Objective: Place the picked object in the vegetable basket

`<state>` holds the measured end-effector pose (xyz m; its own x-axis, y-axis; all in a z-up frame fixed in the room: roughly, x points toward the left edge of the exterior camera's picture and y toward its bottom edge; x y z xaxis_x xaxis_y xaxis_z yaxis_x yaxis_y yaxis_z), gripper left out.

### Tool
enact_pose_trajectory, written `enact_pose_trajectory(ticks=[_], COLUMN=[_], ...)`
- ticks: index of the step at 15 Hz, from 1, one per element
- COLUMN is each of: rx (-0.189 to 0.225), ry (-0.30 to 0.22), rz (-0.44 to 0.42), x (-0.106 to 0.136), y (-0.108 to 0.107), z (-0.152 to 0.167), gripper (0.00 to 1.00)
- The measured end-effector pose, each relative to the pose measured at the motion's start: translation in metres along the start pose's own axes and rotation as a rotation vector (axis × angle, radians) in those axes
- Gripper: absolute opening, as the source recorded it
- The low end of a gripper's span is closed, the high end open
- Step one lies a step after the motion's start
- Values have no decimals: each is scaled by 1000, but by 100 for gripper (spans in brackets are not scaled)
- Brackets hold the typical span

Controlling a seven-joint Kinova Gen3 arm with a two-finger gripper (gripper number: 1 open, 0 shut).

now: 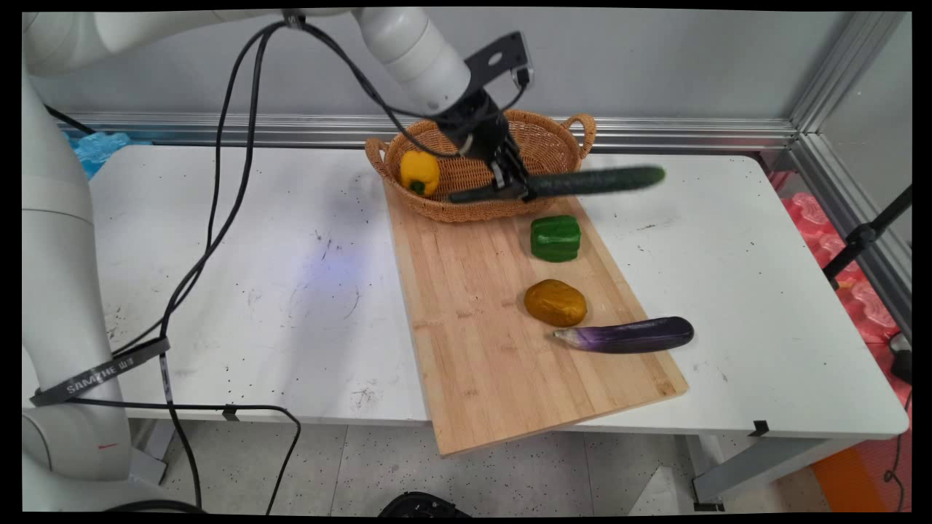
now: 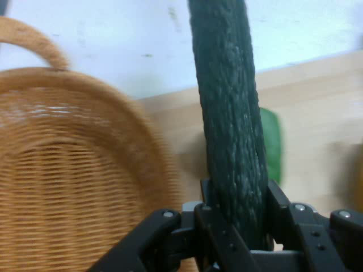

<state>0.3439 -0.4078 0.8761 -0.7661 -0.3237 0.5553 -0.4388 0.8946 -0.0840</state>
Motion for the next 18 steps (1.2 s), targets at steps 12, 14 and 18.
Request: enact_pose_trajectory(ticks=[12,14,18], rx=[168,188,212], ry=[11,13,13], rz=[0,-2,-5], x=[-9,-13,-20], y=[-86,-98,-112], z=[-5,-1,6], gripper=[0,0,0])
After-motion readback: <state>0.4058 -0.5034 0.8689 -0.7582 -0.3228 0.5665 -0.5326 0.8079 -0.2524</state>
